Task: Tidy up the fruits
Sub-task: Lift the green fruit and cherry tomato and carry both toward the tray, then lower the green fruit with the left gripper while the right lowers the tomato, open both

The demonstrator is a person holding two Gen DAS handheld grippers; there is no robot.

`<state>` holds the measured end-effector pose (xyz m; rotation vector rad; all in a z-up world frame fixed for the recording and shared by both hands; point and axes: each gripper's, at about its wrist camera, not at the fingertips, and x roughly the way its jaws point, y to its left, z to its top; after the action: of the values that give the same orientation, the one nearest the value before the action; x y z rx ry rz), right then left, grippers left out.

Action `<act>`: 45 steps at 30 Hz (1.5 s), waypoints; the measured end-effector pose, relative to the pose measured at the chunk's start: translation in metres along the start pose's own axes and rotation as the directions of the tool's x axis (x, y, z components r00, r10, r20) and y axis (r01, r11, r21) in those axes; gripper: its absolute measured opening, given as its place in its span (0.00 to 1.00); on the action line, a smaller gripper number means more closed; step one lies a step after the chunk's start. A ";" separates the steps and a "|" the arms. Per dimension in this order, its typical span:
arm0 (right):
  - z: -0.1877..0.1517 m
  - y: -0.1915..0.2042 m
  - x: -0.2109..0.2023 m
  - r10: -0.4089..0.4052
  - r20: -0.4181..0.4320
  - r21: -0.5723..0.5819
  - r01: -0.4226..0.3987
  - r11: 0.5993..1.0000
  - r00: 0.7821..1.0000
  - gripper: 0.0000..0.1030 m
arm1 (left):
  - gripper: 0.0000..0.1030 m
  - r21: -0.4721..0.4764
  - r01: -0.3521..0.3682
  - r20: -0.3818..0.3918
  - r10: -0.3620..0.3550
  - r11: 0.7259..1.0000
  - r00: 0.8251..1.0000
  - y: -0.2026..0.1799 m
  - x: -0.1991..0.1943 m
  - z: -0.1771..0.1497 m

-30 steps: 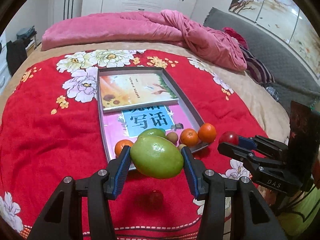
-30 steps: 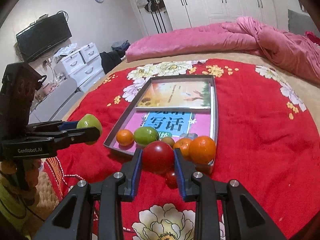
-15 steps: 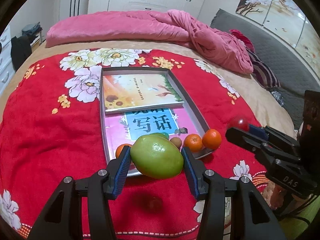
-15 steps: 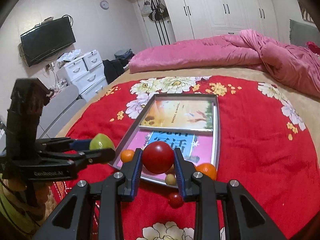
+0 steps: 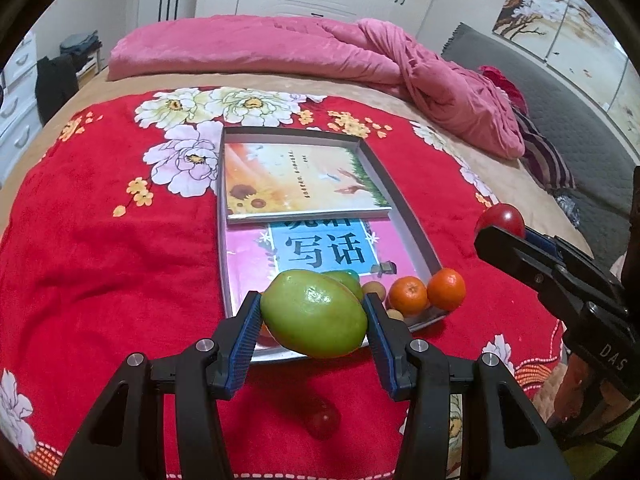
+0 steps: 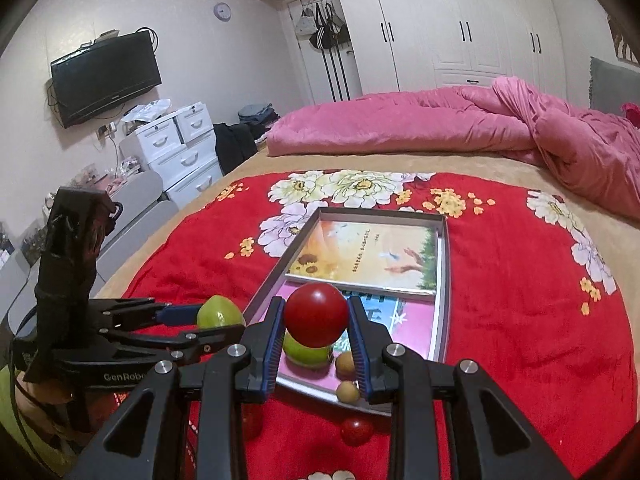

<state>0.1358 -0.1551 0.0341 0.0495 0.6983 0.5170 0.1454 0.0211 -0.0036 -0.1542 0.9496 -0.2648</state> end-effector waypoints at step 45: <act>-0.056 -0.008 0.071 -0.069 -0.226 -0.051 0.059 0.997 0.972 0.47 | 0.51 0.044 -0.051 -0.066 0.054 0.998 0.996 -0.004 0.052 -0.018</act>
<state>0.1499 -0.1357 -0.0535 -0.0749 0.9092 0.4800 0.1587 0.0019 -0.0531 -0.0821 1.0130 -0.2428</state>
